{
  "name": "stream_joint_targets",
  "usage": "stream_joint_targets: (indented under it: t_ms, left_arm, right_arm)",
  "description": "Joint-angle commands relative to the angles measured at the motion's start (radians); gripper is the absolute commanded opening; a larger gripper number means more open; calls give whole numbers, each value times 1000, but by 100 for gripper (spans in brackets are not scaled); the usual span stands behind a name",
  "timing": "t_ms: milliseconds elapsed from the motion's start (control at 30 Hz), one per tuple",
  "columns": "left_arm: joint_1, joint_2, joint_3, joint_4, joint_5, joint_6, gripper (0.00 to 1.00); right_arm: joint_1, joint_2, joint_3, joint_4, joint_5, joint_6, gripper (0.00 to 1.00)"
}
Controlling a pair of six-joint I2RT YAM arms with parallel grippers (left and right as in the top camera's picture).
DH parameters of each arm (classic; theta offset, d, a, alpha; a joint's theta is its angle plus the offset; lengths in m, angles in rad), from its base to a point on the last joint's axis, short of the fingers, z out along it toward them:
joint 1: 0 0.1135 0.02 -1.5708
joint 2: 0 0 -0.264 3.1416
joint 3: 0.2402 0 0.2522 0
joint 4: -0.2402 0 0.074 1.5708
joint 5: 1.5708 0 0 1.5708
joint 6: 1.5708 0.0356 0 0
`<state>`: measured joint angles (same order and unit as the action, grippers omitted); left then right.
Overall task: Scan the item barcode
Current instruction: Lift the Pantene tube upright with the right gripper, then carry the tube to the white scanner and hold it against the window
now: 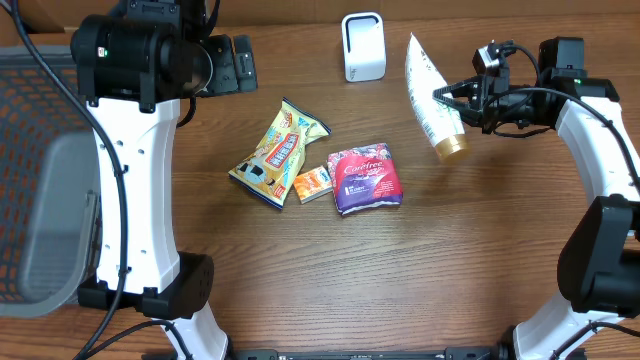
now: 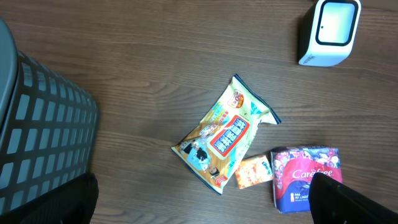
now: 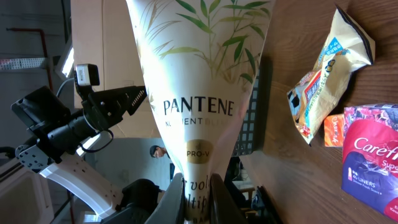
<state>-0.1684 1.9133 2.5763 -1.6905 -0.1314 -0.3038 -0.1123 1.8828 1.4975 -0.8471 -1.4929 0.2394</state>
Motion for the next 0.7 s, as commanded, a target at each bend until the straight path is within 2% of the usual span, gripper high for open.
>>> stream_joint_targets:
  t_ms: [0, 267, 333, 500, 667]
  left_arm:
    - [3, -11, -5, 1, 2, 9, 100]
    - [3, -11, -5, 1, 2, 9, 100]
    - [3, -11, -5, 1, 2, 9, 100]
    - [3, -11, -5, 1, 2, 9, 100]
    - [3, -11, -5, 1, 2, 9, 100]
  right_arm:
    - [1, -19, 18, 6, -76, 5, 4]
    - [6, -19, 18, 7, -28, 5, 4]
    - [18, -19, 18, 7, 106, 30, 4]
    - [98, -20, 19, 92, 663, 168, 4]
    - [200, -19, 19, 266, 904, 207, 4]
